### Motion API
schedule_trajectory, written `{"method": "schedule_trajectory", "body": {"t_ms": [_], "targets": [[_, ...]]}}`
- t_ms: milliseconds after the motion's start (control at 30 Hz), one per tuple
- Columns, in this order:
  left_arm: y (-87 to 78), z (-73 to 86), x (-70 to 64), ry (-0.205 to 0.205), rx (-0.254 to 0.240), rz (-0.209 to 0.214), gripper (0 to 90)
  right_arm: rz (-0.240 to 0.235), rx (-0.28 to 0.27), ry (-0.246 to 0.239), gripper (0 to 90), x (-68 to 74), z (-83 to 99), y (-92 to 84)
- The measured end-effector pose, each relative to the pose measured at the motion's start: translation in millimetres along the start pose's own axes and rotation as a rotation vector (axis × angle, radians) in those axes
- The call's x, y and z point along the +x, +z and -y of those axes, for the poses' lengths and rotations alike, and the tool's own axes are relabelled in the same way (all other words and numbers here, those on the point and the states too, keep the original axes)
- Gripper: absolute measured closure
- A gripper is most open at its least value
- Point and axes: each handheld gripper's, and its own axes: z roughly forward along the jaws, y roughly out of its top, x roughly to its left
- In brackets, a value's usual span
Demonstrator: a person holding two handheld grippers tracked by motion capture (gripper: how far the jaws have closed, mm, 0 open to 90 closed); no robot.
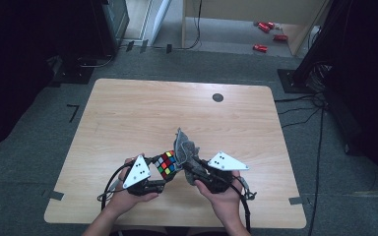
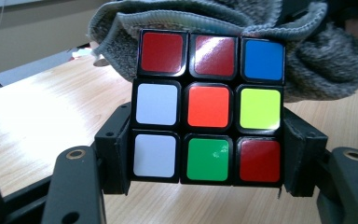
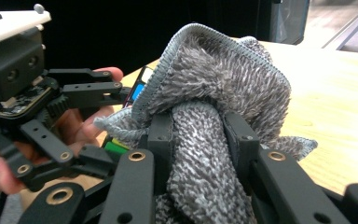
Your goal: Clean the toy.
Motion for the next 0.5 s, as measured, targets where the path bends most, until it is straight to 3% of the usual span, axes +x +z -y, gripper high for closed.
{"method": "schedule_trajectory", "body": {"t_ms": [133,200,367,500], "targets": [[2.1,1.6,0.0,-0.002,0.006,-0.003,34.2,-0.034,-0.008,-0.054,69.2,14.8,-6.6,-1.5],[0.7,-0.4,-3.5,0.019,-0.004,-0.012,34.2,-0.008,-0.001,-0.078,69.1,16.7,-7.3,-0.8],[-0.2,-0.7,-4.2,0.026,-0.017,0.011,34.2,0.009,0.015,0.023,69.0,-4.2,-0.4,-0.6],[2.4,1.3,-7.0,0.053,-0.001,0.016,34.2,-0.067,-0.012,0.009,68.6,7.6,-7.5,-4.2]]}}
